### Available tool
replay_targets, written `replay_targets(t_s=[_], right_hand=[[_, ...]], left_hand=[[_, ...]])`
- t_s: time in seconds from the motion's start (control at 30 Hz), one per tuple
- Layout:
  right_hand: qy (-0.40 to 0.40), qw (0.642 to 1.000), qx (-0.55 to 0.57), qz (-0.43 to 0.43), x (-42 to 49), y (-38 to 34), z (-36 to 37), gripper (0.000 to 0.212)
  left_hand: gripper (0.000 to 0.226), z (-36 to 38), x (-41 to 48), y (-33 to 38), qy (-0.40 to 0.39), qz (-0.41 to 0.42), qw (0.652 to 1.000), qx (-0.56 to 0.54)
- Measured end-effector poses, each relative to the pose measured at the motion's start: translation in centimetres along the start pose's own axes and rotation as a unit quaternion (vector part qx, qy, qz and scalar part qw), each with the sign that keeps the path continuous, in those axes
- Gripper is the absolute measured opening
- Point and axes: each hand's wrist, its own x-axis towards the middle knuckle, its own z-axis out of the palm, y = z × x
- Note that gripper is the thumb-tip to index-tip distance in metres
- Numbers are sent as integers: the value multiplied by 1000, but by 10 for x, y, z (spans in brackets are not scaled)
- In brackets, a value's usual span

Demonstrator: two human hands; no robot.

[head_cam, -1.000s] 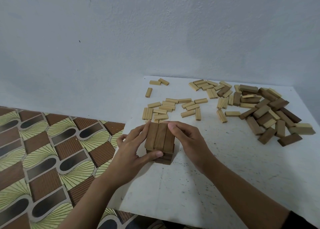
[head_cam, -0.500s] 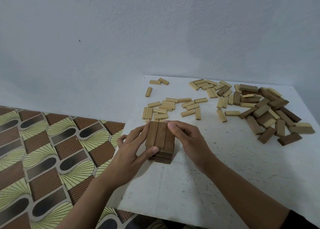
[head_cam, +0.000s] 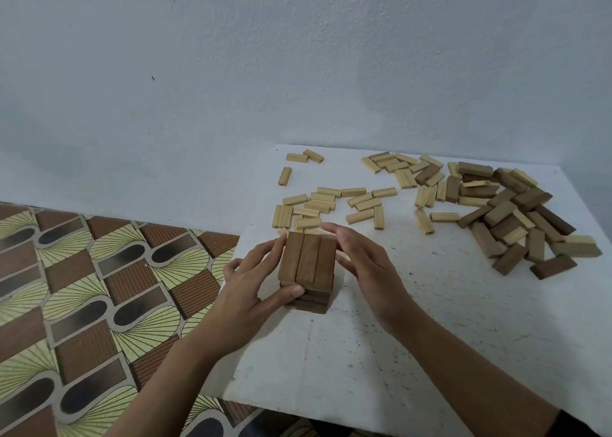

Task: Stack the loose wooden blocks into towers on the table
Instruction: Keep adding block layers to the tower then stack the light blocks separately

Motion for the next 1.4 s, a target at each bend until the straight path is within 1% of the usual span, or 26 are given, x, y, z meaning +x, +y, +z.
replay_targets(t_s=[0.17,0.37,0.43,0.57,0.63,0.73,0.87,0.93,0.97,1.0,1.07,1.17,1.23,1.33,1.4], right_hand=[[-20,1000,-15,4,-8,8,1,49],[-13,1000,-27,2,-7,11,4,43],[-11,1000,-26,0,-7,10,3,43],[-10,999,-35,-3,-8,9,2,41],[-7,999,-38,3,-9,9,0,39],[17,999,-30,12,-10,10,-3,40],[37,998,-53,18,-16,13,-4,38],[28,997,-70,22,-24,17,0,37],[22,997,-75,24,-28,18,2,42],[18,997,-77,24,-32,19,4,49],[9,997,-69,18,-36,19,9,57],[-8,999,-38,9,-41,14,15,57],[-22,1000,-15,11,-45,10,18,53],[-30,999,-5,13,-50,4,22,53],[-34,999,-1,15,-51,2,24,55]], left_hand=[[73,0,-1,0,-6,12,1000,0],[62,2,-2,3,-6,19,1000,-4],[63,2,-2,1,-6,16,1000,-3],[72,0,-3,-1,-2,10,1000,-1],[72,-2,-3,1,-2,18,1000,-11],[68,-6,-3,5,4,28,998,-55],[57,-6,-6,16,30,-13,981,-189],[66,-1,-9,23,59,-24,972,-226],[70,2,-11,26,69,-26,969,-235],[70,4,-12,29,76,-33,966,-245],[63,9,-13,34,89,-44,960,-264],[71,13,-14,38,101,-39,963,-248],[73,15,-16,37,106,-36,964,-242],[57,18,-19,34,117,-8,969,-215],[55,17,-19,37,112,-25,959,-258]])
